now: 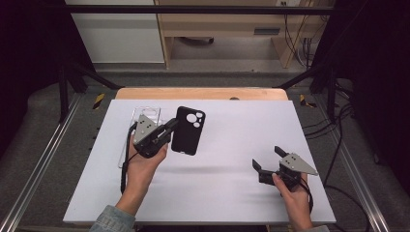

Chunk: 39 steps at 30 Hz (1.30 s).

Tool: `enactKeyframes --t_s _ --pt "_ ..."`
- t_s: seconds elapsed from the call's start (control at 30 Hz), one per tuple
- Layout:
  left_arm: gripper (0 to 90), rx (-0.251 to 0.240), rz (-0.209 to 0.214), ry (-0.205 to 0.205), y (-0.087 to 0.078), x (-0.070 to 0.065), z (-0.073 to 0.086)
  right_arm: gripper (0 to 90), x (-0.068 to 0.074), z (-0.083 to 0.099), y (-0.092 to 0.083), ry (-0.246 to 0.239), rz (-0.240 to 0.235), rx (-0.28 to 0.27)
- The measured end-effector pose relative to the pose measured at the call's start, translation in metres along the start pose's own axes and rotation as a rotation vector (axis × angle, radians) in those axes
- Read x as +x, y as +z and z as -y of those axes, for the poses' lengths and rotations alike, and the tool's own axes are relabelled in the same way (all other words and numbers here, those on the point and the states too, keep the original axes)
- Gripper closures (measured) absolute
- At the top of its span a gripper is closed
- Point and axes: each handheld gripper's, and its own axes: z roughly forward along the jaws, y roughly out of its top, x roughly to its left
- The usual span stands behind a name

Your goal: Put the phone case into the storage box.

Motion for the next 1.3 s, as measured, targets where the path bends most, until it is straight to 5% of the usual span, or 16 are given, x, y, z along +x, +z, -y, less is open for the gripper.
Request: enactKeyframes --t_s 0.33,0.67,1.3 --pt "85.9 -0.039 -0.051 -0.024 -0.024 0.018 -0.009 5.7 0.001 0.004 0.004 0.029 0.001 0.009" --pt "85.8 -0.097 -0.094 -0.025 -0.044 0.045 -0.017 5.8 0.006 0.002 0.003 0.001 -0.002 0.001" --pt "85.9 -0.116 -0.143 -0.029 -0.054 0.070 -0.015 5.2 0.005 0.002 0.001 -0.016 0.008 -0.014"
